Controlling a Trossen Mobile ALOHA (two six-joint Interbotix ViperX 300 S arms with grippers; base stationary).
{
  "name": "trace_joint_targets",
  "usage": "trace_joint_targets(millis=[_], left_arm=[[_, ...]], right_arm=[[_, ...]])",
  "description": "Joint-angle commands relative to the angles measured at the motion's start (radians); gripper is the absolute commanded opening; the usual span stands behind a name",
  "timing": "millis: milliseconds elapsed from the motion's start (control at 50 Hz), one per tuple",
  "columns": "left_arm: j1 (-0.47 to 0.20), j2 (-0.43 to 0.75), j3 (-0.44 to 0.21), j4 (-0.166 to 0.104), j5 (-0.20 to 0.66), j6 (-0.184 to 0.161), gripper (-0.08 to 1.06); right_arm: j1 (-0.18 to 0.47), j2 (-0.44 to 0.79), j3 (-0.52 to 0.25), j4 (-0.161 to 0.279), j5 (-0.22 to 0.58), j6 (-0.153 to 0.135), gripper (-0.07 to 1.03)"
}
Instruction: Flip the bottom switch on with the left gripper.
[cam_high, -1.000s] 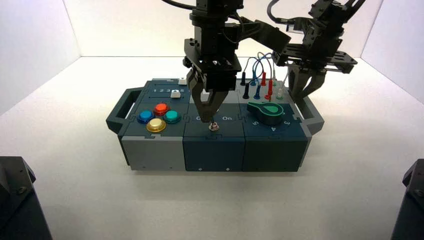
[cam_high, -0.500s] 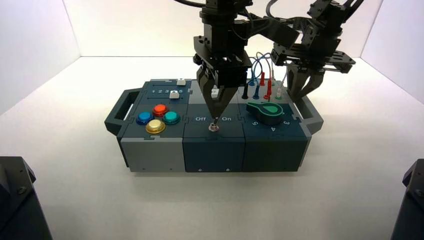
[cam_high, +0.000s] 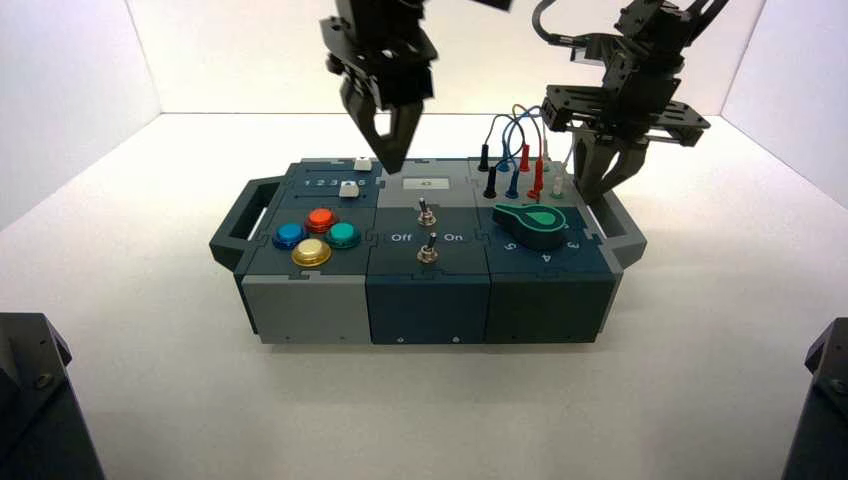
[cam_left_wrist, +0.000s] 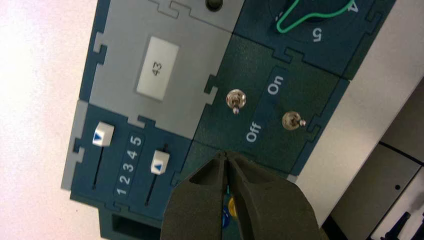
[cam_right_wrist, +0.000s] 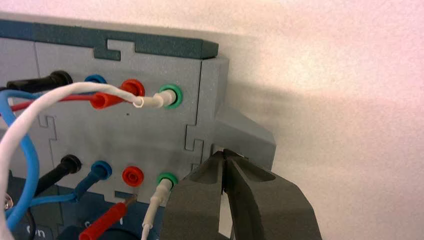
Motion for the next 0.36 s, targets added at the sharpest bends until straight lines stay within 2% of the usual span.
trace_joint_targets(millis=[20,160,360], left_arm=[[0.011,-0.051,0.011,0.003,-0.029,0.005,-0.03],[0.011,-0.072,0.046,0.002,-0.077,0.002,-0.03],[0.012,-0.077,0.063,0.000,-0.097,0.000,-0.03]], right_arm=[[0.015,0.041,0.015,-0.011,-0.031,-0.037,-0.02],[0.015,0.037,0.018,-0.011,-0.035,-0.037,-0.02],[0.015,0.038,0.018,-0.011,-0.035,-0.035,-0.02]])
